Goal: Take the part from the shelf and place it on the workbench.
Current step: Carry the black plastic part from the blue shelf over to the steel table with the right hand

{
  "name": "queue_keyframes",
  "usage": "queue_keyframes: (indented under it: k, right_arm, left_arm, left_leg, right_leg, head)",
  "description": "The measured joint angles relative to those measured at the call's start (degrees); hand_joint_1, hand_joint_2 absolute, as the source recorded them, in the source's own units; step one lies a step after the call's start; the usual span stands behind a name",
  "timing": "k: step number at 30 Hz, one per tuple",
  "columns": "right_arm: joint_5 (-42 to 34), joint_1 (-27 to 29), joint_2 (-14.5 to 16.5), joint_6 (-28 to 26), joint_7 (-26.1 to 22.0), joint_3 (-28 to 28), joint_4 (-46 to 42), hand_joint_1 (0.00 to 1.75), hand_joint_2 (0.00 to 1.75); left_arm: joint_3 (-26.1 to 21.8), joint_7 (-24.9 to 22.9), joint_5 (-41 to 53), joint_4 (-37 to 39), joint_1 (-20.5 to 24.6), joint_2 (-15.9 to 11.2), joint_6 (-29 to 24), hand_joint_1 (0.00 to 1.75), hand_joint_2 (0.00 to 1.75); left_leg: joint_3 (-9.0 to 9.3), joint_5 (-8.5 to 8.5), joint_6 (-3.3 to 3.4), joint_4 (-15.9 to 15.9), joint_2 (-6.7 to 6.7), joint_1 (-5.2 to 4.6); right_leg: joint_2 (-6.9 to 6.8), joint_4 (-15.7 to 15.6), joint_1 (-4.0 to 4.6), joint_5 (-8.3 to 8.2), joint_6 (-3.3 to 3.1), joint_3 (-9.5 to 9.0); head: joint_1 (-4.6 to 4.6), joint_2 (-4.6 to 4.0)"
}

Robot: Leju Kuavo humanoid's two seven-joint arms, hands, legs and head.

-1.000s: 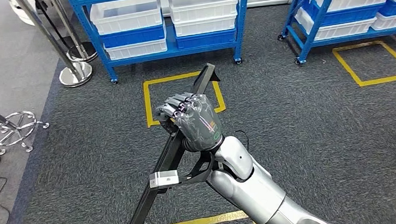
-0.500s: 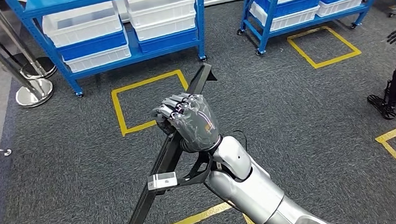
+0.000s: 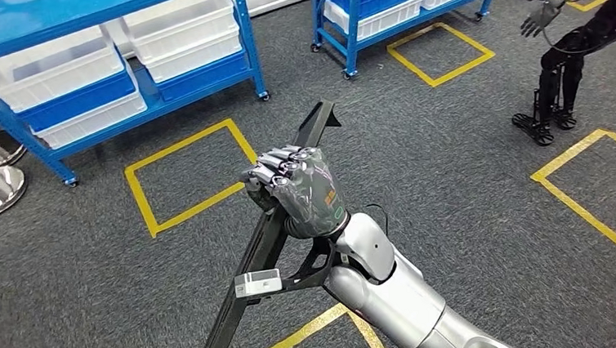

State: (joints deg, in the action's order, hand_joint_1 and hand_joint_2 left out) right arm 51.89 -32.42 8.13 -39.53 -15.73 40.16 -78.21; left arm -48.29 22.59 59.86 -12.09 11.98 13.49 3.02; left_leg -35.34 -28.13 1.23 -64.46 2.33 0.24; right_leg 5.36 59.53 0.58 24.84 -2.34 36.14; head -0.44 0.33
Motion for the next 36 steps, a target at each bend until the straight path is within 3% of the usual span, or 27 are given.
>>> queue_keyframes:
  k: [2,3,5,7,9,11,12,13,15,16,18,20,22,24,25,26,27,28,29,31,33,35,36]
  right_arm:
    - [-0.01,-0.10,0.03,-0.05,-0.05,-0.01,-0.38,1.75,1.75]
    - [-0.01,-0.14,0.05,-0.08,-0.07,-0.03,-0.50,1.75,1.75]
    - [-0.03,-0.20,0.07,-0.08,-0.08,-0.24,-0.82,1.75,1.75]
    - [-0.05,-0.65,0.07,-0.06,-0.14,-0.49,-1.16,1.75,1.75]
    - [-0.10,-1.29,0.11,-0.04,-0.20,-0.57,-1.31,1.75,1.75]
    - [-0.13,-1.49,0.10,-0.03,-0.20,-0.57,-1.32,1.75,1.75]
    - [-0.13,-1.47,0.07,-0.02,-0.20,-0.57,-1.31,1.75,1.75]
    - [-0.14,-1.49,0.04,-0.01,-0.20,-0.57,-1.31,1.75,1.75]
    - [-0.22,-1.73,0.03,0.03,-0.27,-0.57,-1.31,1.75,1.75]
    - [-0.30,-1.89,0.06,0.08,-0.34,-0.57,-1.33,1.75,1.75]
    - [-0.45,-2.24,0.13,0.27,-0.46,-0.56,-1.38,1.75,1.75]
    - [-0.51,-2.48,0.18,0.44,-0.49,-0.55,-1.43,1.75,1.75]
    - [-0.52,-2.74,0.25,0.54,-0.49,-0.55,-1.43,1.75,1.75]
    - [-0.52,-2.97,0.46,0.64,-0.49,-0.54,-1.39,1.75,1.75]
    - [-0.52,-3.02,0.57,0.68,-0.49,-0.54,-1.32,1.75,1.75]
    - [-0.52,-3.02,0.64,0.68,-0.49,-0.52,-1.23,1.75,1.75]
    - [-0.52,-3.02,0.66,0.69,-0.49,-0.52,-1.10,1.75,1.75]
    - [-0.52,-3.01,0.67,0.70,-0.49,-0.51,-0.98,1.75,1.75]
    - [-0.52,-3.02,0.70,0.72,-0.49,-0.50,-0.89,1.75,1.75]
    - [-0.51,-3.11,0.84,0.73,-0.49,-0.48,-0.79,1.75,1.75]
    - [-0.44,-3.19,1.02,0.79,-0.46,-0.37,-0.61,1.75,1.75]
    - [-0.35,-3.17,1.10,0.92,-0.39,-0.25,-0.33,1.75,1.75]
    - [-0.32,-3.15,1.08,0.98,-0.35,-0.23,-0.24,1.75,1.75]
  left_arm:
    - [0.11,-0.06,0.01,-0.01,0.19,-0.28,0.01,0.00,1.75]
    - [0.13,-0.08,-0.02,-0.02,0.30,-0.40,0.01,0.00,1.75]
    - [0.18,0.07,-0.24,-0.02,0.63,-0.40,-0.10,0.00,1.75]
    - [0.21,0.44,-0.69,-0.03,1.07,-0.42,-0.30,0.00,1.75]
    - [0.21,0.67,-1.02,-0.04,1.33,-0.54,-0.44,0.00,1.75]
    - [0.21,0.69,-1.09,-0.04,1.38,-0.70,-0.50,0.00,1.75]
    - [0.21,0.69,-1.09,-0.04,1.37,-0.75,-0.51,0.00,1.75]
    - [0.21,0.70,-1.10,-0.04,1.40,-0.78,-0.51,0.00,1.75]
    - [0.21,0.85,-1.16,-0.04,1.52,-0.81,-0.54,0.00,1.75]
    - [0.21,0.98,-1.22,-0.05,1.63,-0.84,-0.57,0.00,1.75]
    - [0.20,1.27,-1.46,-0.06,1.80,-0.93,-0.62,0.00,1.75]
    - [0.19,1.43,-1.72,-0.06,1.85,-0.96,-0.63,0.00,1.75]
    - [0.19,1.50,-1.99,-0.06,1.77,-0.96,-0.64,0.00,1.75]
    - [0.19,1.56,-2.19,-0.06,1.40,-0.96,-0.62,0.00,1.75]
    - [0.19,1.56,-2.22,-0.06,1.10,-0.97,-0.61,0.00,1.75]
    - [0.19,1.56,-2.26,-0.06,0.78,-0.97,-0.59,0.00,1.75]
    - [0.19,1.56,-2.29,-0.06,0.52,-0.97,-0.58,0.00,1.75]
    - [0.19,1.56,-2.31,-0.06,0.36,-0.97,-0.57,0.00,1.75]
    - [0.19,1.56,-2.32,-0.06,0.29,-0.96,-0.57,0.00,1.75]
    - [0.17,1.56,-2.32,-0.06,0.28,-1.03,-0.48,0.00,1.75]
    - [0.17,1.53,-2.31,-0.06,0.23,-1.13,-0.21,0.00,1.75]
    - [0.16,1.51,-2.42,-0.06,0.19,-1.13,0.15,0.00,1.75]
    - [0.15,1.54,-2.63,-0.06,0.20,-1.08,0.28,0.00,1.75]
  left_leg:
    - [2.02,1.81,0.92,4.73,2.42,-0.19]
    - [2.28,1.75,1.15,5.42,2.71,-0.30]
    - [2.80,2.11,1.22,6.81,1.35,-0.31]
    - [3.48,2.72,1.23,8.38,-0.23,0.03]
    - [3.75,2.95,1.26,8.92,-1.86,0.09]
    - [3.69,2.82,1.18,8.78,-3.70,0.09]
    - [3.65,2.69,1.05,8.64,-4.57,0.13]
    - [3.62,2.50,0.85,8.39,-5.40,0.22]
    - [3.54,1.83,0.21,7.54,-6.79,0.31]
    - [3.46,1.40,-0.20,6.99,-7.37,0.24]
    - [3.40,0.85,-0.98,6.40,-8.33,0.02]
    - [3.49,0.54,-1.61,6.32,-9.00,0.17]
    - [2.89,-1.08,-2.08,4.59,-7.15,0.57]
    - [0.24,-4.64,-2.22,-1.51,-4.12,0.78]
    - [-1.67,-6.34,-2.18,-5.56,-3.33,0.79]
    - [-3.33,-7.26,-2.08,-8.82,-2.95,0.77]
    - [-4.24,-7.09,-1.91,-10.31,-2.76,0.75]
    - [-4.13,-5.82,-1.64,-9.55,-2.59,0.70]
    - [-2.98,-3.66,-1.28,-6.57,-2.14,0.63]
    - [0.11,0.04,-0.46,0.91,0.42,0.53]
    - [1.78,1.03,0.01,4.78,2.33,0.35]
    - [2.20,1.16,0.20,5.72,1.57,0.21]
    - [2.45,1.49,0.36,6.31,0.84,0.28]
  right_leg:
    - [1.26,0.00,-0.42,-0.27,0.44,0.28]
    - [1.88,-0.06,-0.68,-0.50,0.81,0.55]
    - [2.53,-0.29,-0.84,-0.87,1.53,0.91]
    - [-0.23,1.40,-0.55,0.43,2.06,1.88]
    - [-3.83,7.52,-0.69,3.96,2.60,4.84]
    - [-4.86,13.81,-1.27,6.34,3.26,7.89]
    - [-5.07,14.51,-1.56,6.07,3.56,8.16]
    - [-5.43,12.84,-1.79,4.76,3.84,7.15]
    - [-7.64,5.65,-1.86,1.68,4.15,2.94]
    - [-8.64,2.62,-1.76,0.77,3.92,1.27]
    - [-9.28,0.60,-1.34,0.77,3.01,0.36]
    - [-7.84,0.61,-1.26,0.57,2.09,0.61]
    - [-6.65,0.39,-1.36,0.31,1.37,0.67]
    - [-5.39,0.30,-1.32,0.16,0.87,0.73]
    - [-4.64,0.32,-1.19,0.14,0.73,0.76]
    - [-3.80,0.35,-1.03,0.14,0.67,0.77]
    - [-2.95,0.40,-0.88,0.14,0.64,0.77]
    - [-2.09,0.49,-0.75,0.14,0.63,0.74]
    - [-1.24,0.57,-0.67,0.14,0.64,0.69]
    - [0.26,0.70,-0.69,0.10,0.74,0.73]
    - [1.59,0.69,-1.05,-0.18,1.25,1.15]
    - [2.91,0.34,-1.31,-0.66,2.09,1.49]
    - [2.47,0.39,-1.20,-0.58,2.40,1.64]
  head:
    - [-0.03,0.00]
    - [-0.05,0.00]
    - [-0.07,0.00]
    - [-0.02,0.00]
    - [0.02,0.00]
    - [0.03,0.00]
    - [0.03,0.00]
    - [0.03,0.00]
    - [0.04,0.00]
    - [0.02,0.00]
    - [-0.01,0.00]
    - [-0.03,0.00]
    - [-0.05,0.00]
    - [-0.04,0.00]
    - [-0.05,0.00]
    - [-0.04,0.00]
    - [-0.04,0.00]
    - [-0.04,0.00]
    - [-0.04,0.00]
    - [-0.04,0.00]
    - [-0.05,0.00]
    - [-0.08,0.00]
    - [-0.08,0.00]
